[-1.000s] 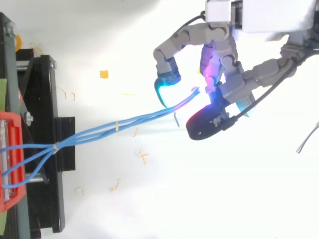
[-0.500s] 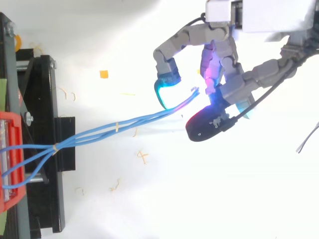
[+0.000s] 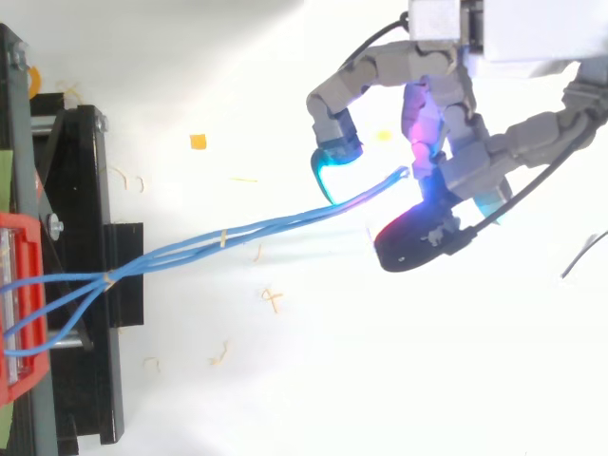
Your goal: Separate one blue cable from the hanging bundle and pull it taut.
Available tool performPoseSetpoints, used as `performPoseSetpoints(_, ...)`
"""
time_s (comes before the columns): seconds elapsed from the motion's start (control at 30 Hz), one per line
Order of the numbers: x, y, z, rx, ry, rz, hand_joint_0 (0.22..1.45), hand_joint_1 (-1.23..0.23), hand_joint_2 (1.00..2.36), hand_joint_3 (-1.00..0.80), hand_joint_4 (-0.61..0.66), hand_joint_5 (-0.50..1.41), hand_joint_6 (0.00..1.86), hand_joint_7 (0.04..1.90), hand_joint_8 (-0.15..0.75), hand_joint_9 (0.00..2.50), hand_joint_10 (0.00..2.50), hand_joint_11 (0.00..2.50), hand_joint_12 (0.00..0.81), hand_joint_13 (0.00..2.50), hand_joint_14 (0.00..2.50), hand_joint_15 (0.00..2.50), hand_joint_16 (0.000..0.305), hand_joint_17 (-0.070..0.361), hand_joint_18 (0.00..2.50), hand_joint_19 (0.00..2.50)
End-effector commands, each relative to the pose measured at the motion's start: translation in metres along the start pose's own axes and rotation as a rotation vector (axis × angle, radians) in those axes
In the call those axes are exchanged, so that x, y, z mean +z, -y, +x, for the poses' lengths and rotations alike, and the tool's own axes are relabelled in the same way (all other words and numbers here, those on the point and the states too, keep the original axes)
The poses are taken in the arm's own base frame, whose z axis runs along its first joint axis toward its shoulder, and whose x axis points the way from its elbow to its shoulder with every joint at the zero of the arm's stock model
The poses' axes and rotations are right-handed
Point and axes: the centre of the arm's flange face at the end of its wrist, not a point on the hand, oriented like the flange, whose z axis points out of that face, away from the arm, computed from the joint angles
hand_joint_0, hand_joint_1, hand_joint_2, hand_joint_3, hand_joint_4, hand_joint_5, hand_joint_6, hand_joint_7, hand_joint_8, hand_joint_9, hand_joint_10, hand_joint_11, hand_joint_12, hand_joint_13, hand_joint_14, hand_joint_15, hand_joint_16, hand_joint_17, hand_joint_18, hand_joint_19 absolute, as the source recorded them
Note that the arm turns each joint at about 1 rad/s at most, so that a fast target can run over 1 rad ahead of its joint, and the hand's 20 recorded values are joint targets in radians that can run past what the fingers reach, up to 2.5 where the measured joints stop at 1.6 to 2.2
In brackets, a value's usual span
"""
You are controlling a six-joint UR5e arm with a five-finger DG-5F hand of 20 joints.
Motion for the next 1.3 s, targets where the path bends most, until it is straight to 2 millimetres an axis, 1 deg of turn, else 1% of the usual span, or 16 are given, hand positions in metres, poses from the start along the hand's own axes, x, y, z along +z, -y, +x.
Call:
performPoseSetpoints(0.0,-0.005,-0.007,-0.004,-0.008,-0.008,0.012,0.74,-0.82,1.02,-0.22,0.05,0.14,0.5,1.24,0.103,1.82,0.01,0.22,0.241,1.23,0.01,0.39,0.049,0.111,0.87,0.58)
performPoseSetpoints(0.33,-0.004,-0.01,0.0,-0.012,-0.011,0.011,0.74,-0.82,1.02,-0.22,0.05,0.14,0.51,1.24,0.097,1.83,0.01,0.21,0.241,1.23,0.02,0.39,0.049,0.11,0.87,0.58)
performPoseSetpoints(0.53,-0.005,-0.016,-0.006,0.002,0.042,0.026,0.74,-0.82,1.02,-0.22,0.05,0.14,0.5,1.24,0.102,1.83,0.01,0.22,0.239,1.23,0.02,0.4,0.049,0.11,0.87,0.58)
performPoseSetpoints(0.67,-0.004,-0.024,-0.003,0.032,0.064,0.022,0.74,-0.82,1.02,-0.22,0.05,0.14,0.51,1.24,0.102,1.82,0.01,0.21,0.241,1.23,0.02,0.39,0.049,0.11,0.87,0.58)
performPoseSetpoints(0.7,-0.004,-0.024,-0.003,0.036,0.063,0.023,0.74,-0.82,1.02,-0.22,0.05,0.14,0.51,1.23,0.103,1.83,0.01,0.21,0.241,1.22,0.02,0.4,0.049,0.11,0.87,0.58)
performPoseSetpoints(0.8,0.002,-0.028,0.004,0.071,0.076,0.011,0.74,-0.82,1.02,-0.22,0.05,0.14,0.5,1.24,0.098,1.83,0.01,0.22,0.242,1.22,0.02,0.4,0.049,0.11,0.87,0.58)
performPoseSetpoints(0.93,0.003,-0.03,0.006,0.086,0.078,0.006,0.74,-0.82,1.02,-0.22,0.05,0.14,0.51,1.24,0.103,1.82,0.01,0.21,0.241,1.23,0.01,0.39,0.049,0.11,0.87,0.59)
performPoseSetpoints(1.13,0.009,-0.04,0.018,0.09,0.099,-0.007,0.74,-0.82,1.02,-0.23,0.05,0.14,0.51,1.24,0.103,1.82,0.01,0.22,0.24,1.22,0.02,0.4,0.049,0.11,0.87,0.59)
performPoseSetpoints(1.17,0.012,-0.038,0.021,0.089,0.097,-0.004,0.74,-0.82,1.02,-0.22,0.05,0.14,0.51,1.24,0.104,1.82,0.01,0.23,0.242,1.22,0.01,0.4,0.049,0.11,0.87,0.58)
performPoseSetpoints(1.2,0.02,-0.036,0.028,0.091,0.092,-0.004,0.74,-0.82,1.02,-0.23,0.05,0.14,0.5,1.24,0.103,1.82,0.01,0.21,0.24,1.22,0.02,0.39,0.049,0.11,0.87,0.58)
performPoseSetpoints(1.27,0.022,-0.036,0.03,0.1,0.088,-0.007,0.74,-0.82,1.02,-0.22,0.05,0.14,0.51,1.24,0.102,1.82,0.01,0.21,0.241,1.22,0.02,0.39,0.049,0.11,0.87,0.59)
